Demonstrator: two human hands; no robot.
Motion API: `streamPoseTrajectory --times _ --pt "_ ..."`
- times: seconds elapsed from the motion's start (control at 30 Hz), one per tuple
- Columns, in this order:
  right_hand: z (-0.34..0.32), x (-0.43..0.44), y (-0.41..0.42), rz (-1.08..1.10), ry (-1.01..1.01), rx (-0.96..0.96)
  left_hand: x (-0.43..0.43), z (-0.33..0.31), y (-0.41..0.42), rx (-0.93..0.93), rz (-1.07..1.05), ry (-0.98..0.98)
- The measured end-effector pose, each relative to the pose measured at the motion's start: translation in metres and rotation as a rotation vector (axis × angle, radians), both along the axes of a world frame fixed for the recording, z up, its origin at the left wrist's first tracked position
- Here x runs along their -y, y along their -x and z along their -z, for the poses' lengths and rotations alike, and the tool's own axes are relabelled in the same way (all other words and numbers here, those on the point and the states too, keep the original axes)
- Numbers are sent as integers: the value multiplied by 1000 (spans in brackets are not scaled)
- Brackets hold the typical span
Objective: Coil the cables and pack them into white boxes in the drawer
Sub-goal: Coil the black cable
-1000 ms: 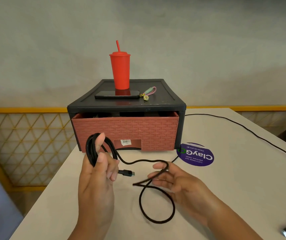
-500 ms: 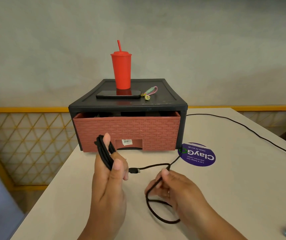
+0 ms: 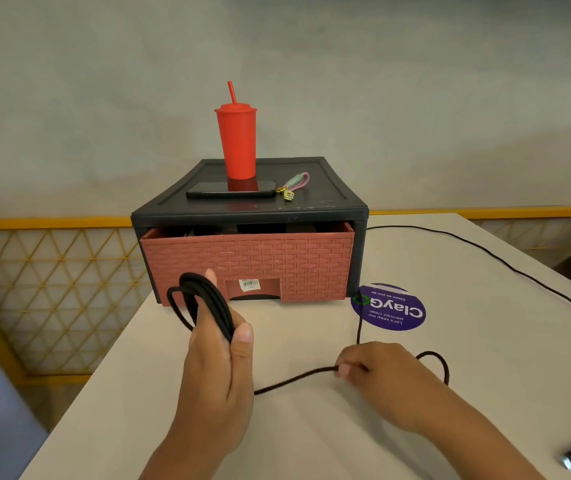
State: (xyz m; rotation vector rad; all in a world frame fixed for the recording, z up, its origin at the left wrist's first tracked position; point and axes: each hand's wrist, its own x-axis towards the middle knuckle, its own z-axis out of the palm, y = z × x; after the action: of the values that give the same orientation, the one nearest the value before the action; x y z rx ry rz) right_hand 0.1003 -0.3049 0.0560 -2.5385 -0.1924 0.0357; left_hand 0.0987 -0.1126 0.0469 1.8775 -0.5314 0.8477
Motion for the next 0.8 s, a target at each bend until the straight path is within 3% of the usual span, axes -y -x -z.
streamPoseTrajectory --times 0.1,0.23,0.37,0.47,0.63,0.73,0.8 --pt "-12 11 -3 -48 -116 -140 -7 6 -6 -84 -68 -210" --pt "-23 31 -2 -79 -512 -307 -6 8 -7 -144 -124 -506" --pt "-27 46 -1 -134 -849 -335 -4 7 -4 -264 -109 -660" --pt "-24 50 -3 -166 -986 -276 0 7 -1 -345 -20 -695" --pt "-19 44 -9 112 -837 86 7 0 4 -507 144 -812" --pt "-14 44 -14 245 -440 360 9 -1 7 -576 169 -868" --pt "-11 49 -14 217 -217 445 10 0 8 -602 197 -824"
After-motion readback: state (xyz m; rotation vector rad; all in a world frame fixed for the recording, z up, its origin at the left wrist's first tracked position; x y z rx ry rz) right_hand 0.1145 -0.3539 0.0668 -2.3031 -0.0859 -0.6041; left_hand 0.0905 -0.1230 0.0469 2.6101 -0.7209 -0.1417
